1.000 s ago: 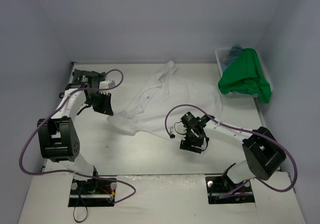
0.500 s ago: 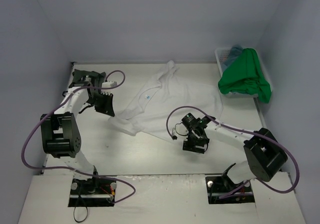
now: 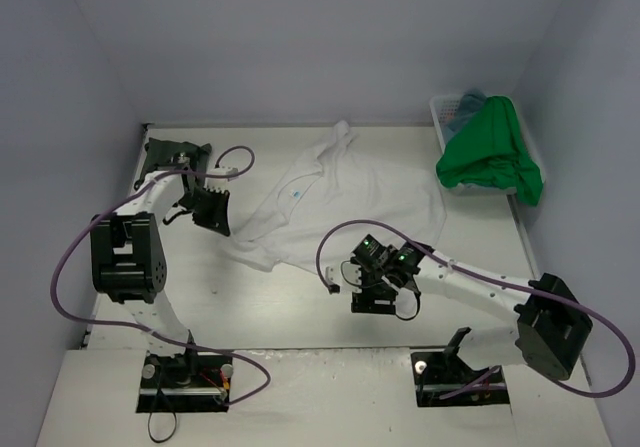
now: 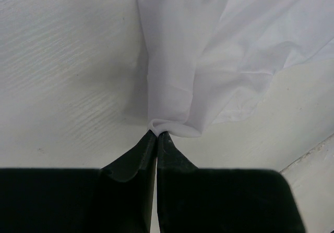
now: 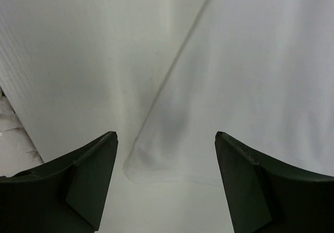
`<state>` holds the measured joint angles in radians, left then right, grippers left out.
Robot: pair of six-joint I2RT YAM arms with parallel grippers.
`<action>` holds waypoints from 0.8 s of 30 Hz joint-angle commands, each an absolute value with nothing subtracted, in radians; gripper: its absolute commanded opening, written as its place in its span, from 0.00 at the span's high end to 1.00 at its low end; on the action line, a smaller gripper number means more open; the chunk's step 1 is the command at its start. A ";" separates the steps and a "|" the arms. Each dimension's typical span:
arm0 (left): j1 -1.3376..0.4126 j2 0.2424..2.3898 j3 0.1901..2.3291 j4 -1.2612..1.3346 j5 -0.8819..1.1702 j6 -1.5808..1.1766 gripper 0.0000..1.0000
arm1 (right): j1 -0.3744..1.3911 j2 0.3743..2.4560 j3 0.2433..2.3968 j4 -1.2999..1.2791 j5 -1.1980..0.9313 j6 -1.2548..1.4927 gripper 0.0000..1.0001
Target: Fold and stack the t-shirts
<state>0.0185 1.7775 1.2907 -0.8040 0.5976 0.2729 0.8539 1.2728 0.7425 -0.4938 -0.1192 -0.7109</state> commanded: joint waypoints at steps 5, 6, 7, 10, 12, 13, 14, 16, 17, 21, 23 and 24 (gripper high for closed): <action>0.017 1.713 1.373 -0.822 0.600 0.261 1.00 | 0.884 1.382 0.762 -0.520 -0.135 -0.683 0.28; 0.017 1.709 1.373 -0.824 0.604 0.259 1.00 | 0.882 1.385 0.764 -0.517 -0.127 -0.683 0.29; 0.015 1.703 1.373 -0.825 0.606 0.261 1.00 | 0.882 1.393 0.765 -0.515 -0.121 -0.681 0.29; 0.015 1.697 1.370 -0.827 0.609 0.264 1.00 | 0.881 1.399 0.764 -0.514 -0.097 -0.672 0.29; 0.017 1.697 1.370 -0.831 0.611 0.267 1.00 | 0.881 1.405 0.758 -0.514 -0.075 -0.669 0.28; 0.015 1.697 1.371 -0.833 0.611 0.268 1.00 | 0.879 1.414 0.755 -0.514 -0.069 -0.669 0.29; 0.015 1.697 1.371 -0.834 0.611 0.268 1.00 | 0.873 1.417 0.750 -0.512 -0.066 -0.672 0.29; 0.015 1.694 1.373 -0.838 0.612 0.268 1.00 | 0.851 1.430 0.752 -0.511 -0.075 -0.678 0.29; 0.015 1.692 1.374 -0.839 0.614 0.268 1.00 | 0.844 1.439 0.753 -0.511 -0.071 -0.681 0.29; 0.015 1.687 1.377 -0.845 0.618 0.270 1.00 | 0.822 1.473 0.758 -0.512 -0.068 -0.680 0.30; 0.015 1.687 1.379 -0.847 0.623 0.273 1.00 | 0.810 1.493 0.764 -0.506 -0.066 -0.683 0.30; 0.015 1.684 1.379 -0.848 0.624 0.273 1.00 | 0.805 1.509 0.767 -0.506 -0.069 -0.683 0.30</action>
<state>0.0185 1.7576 1.3300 -0.8280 0.6010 0.2718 0.8196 1.4841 0.7456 -0.4934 -0.0902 -0.6819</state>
